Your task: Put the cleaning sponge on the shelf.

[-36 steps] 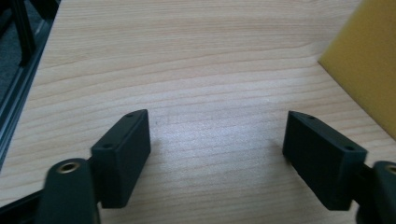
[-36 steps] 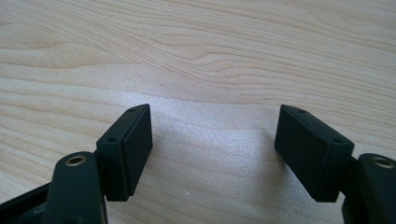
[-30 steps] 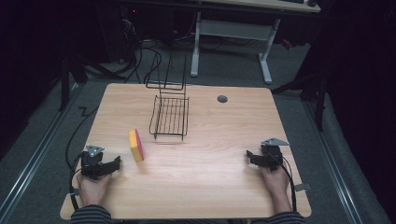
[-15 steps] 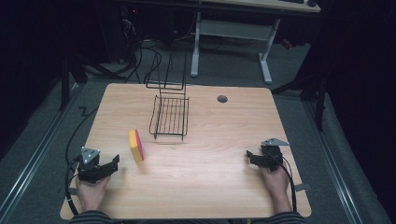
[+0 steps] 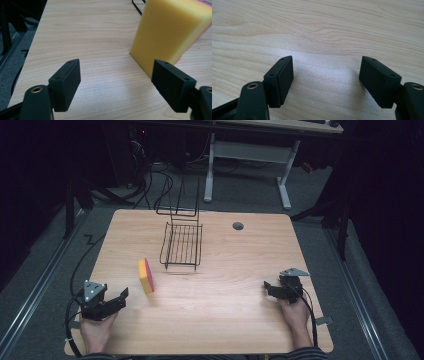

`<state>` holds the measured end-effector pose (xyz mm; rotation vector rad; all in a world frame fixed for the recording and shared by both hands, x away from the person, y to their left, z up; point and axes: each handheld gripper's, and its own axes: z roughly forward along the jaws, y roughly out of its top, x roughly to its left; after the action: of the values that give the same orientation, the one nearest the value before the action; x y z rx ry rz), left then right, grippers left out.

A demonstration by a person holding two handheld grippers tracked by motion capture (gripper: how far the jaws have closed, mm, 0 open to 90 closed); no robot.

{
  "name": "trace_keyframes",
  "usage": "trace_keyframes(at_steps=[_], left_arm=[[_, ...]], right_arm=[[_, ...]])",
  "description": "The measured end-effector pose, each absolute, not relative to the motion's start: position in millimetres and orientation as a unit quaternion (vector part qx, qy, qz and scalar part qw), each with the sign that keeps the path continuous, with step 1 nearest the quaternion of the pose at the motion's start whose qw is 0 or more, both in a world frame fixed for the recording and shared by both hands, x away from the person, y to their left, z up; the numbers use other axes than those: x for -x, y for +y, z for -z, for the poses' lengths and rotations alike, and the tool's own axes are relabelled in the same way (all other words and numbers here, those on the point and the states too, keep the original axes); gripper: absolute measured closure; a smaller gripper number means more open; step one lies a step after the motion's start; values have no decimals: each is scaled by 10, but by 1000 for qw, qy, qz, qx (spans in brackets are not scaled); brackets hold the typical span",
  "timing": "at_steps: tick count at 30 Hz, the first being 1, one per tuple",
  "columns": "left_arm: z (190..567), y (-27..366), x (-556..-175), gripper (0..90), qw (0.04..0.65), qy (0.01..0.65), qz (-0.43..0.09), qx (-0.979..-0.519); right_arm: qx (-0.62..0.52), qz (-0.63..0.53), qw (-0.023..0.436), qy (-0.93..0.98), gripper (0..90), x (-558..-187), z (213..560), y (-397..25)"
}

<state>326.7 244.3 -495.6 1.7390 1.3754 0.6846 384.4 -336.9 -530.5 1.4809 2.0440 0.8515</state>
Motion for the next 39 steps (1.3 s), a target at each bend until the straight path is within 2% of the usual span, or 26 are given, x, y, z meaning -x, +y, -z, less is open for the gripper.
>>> trace_keyframes(at_steps=[6,16,25,39], left_arm=[[4843,2318,-3146,223,432,530,-265,-680],[4770,2050,-3129,207,429,510,-264,-698],[4875,1793,-3361,187,405,515,-258,-710],[5074,1652,-3691,196,383,539,-254,-706]], right_arm=[[-539,-311,237,746,280,-3846,5306,-3370],[-540,-311,237,745,280,-3846,5305,-3368],[-540,-311,237,745,280,-3846,5306,-3368],[-540,-312,237,745,280,-3846,5305,-3367]])
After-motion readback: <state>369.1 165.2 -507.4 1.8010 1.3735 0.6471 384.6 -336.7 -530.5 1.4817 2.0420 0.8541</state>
